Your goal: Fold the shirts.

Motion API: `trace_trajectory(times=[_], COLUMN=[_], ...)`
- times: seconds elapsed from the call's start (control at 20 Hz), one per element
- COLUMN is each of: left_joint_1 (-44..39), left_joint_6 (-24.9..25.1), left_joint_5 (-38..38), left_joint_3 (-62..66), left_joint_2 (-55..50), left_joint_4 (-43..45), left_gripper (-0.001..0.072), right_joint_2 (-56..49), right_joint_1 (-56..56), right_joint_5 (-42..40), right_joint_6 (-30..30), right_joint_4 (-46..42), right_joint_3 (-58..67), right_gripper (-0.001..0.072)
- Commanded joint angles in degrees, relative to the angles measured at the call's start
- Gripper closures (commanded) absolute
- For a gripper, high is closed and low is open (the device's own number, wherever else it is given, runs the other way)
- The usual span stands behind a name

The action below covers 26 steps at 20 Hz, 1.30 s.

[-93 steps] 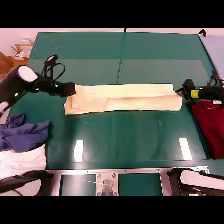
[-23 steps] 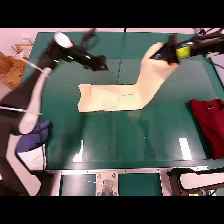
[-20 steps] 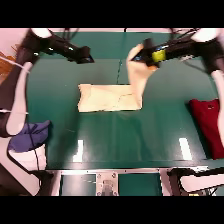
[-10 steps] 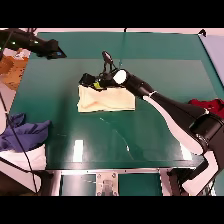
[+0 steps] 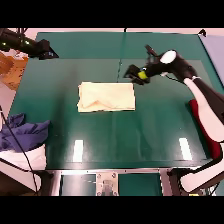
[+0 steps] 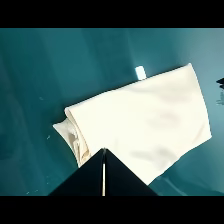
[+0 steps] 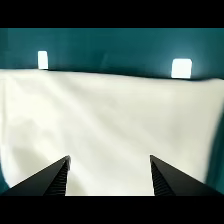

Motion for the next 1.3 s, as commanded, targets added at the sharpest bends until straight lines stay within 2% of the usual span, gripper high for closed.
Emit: trace_trajectory(times=[0.0,0.15,0.3,0.5,0.55,0.6,0.75,0.95,1.15,1.25], left_joint_1=[0.2,0.2,0.2,0.2,0.2,0.2,0.2,0.2,0.2,0.2], left_joint_6=[0.0,0.0,0.0,-0.4,-0.8,-1.3,-1.6,-1.7,-3.0,-3.1], left_joint_5=[0.0,0.0,0.0,-0.5,-0.7,-0.8,-1.0,-2.1,-2.4,-2.4], left_joint_3=[0.0,0.0,0.0,0.0,0.0,0.0,0.0,0.0,0.0,0.0], left_joint_2=[0.0,0.0,0.0,0.0,0.0,0.0,0.0,0.0,0.0,0.0], left_joint_4=[0.6,0.6,0.6,0.6,0.6,0.6,0.5,0.5,0.5,0.5], left_gripper=[0.0683,0.0683,0.0683,0.0683,0.0683,0.0683,0.0683,0.0683,0.0683,0.0683], right_joint_2=[-0.1,-2.6,-6.6,-10.7,-11.3,-11.3,-9.2,0.1,7.8,8.8], right_joint_1=[-9.4,-11.2,-7.9,-1.8,-1.0,-0.9,-2.4,-8.9,-20.4,-27.2], right_joint_5=[6.2,5.4,2.8,-3.2,-3.7,-3.5,1.7,5.2,8.7,11.3], right_joint_6=[-3.3,-10.0,-11.8,-14.9,-16.3,-17.7,-18.2,-16.0,-10.2,-9.8], right_joint_4=[1.9,10.9,15.0,25.9,28.7,30.8,30.2,27.1,21.1,20.3], right_joint_3=[-5.7,-11.5,-12.4,-11.2,-10.2,-9.0,-1.0,9.8,16.9,18.9], right_gripper=[0.0151,0.0151,0.0151,0.0165,0.0386,0.0701,0.0696,0.0696,0.0697,0.0697])
